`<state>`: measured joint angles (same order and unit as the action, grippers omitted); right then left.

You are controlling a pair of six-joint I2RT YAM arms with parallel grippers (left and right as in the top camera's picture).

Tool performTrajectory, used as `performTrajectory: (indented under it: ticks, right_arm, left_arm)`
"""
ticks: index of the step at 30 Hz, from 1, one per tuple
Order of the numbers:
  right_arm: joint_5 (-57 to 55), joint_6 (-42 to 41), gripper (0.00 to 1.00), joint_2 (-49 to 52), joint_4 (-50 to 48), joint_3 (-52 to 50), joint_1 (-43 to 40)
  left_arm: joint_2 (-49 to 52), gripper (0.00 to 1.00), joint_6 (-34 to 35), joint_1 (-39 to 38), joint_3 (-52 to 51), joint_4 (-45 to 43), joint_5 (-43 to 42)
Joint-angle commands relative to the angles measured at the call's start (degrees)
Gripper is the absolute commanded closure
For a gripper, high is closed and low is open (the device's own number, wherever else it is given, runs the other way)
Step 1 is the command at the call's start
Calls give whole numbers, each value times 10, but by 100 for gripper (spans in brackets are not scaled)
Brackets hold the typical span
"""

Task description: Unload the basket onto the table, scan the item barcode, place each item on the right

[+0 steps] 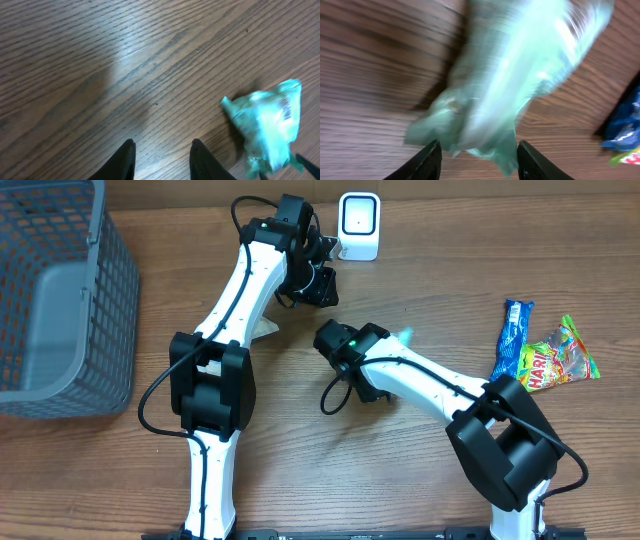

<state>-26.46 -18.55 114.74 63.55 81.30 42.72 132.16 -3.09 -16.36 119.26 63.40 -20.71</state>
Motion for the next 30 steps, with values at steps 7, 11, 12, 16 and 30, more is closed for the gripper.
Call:
performTrajectory:
  ticks: [7, 11, 12, 16, 30]
  right_arm:
    - [206, -59, 44, -107, -17, 57, -136]
    - [348, -102, 41, -112, 2, 46, -238]
    - [389, -102, 41, -112, -1, 34, -262]
    - [503, -102, 41, -112, -30, -40, -332]
    - [576, -207, 54, -112, -274, -252, -342]
  left_arm:
    - [-3, 72, 10, 0, 9, 4, 2]
    - [-3, 73, 9, -1, 9, 3, 3]
    - [-3, 73, 9, -1, 9, 3, 3]
    - [-3, 72, 9, -1, 9, 0, 3]
    - [-3, 79, -2, -55, 9, -4, 3]
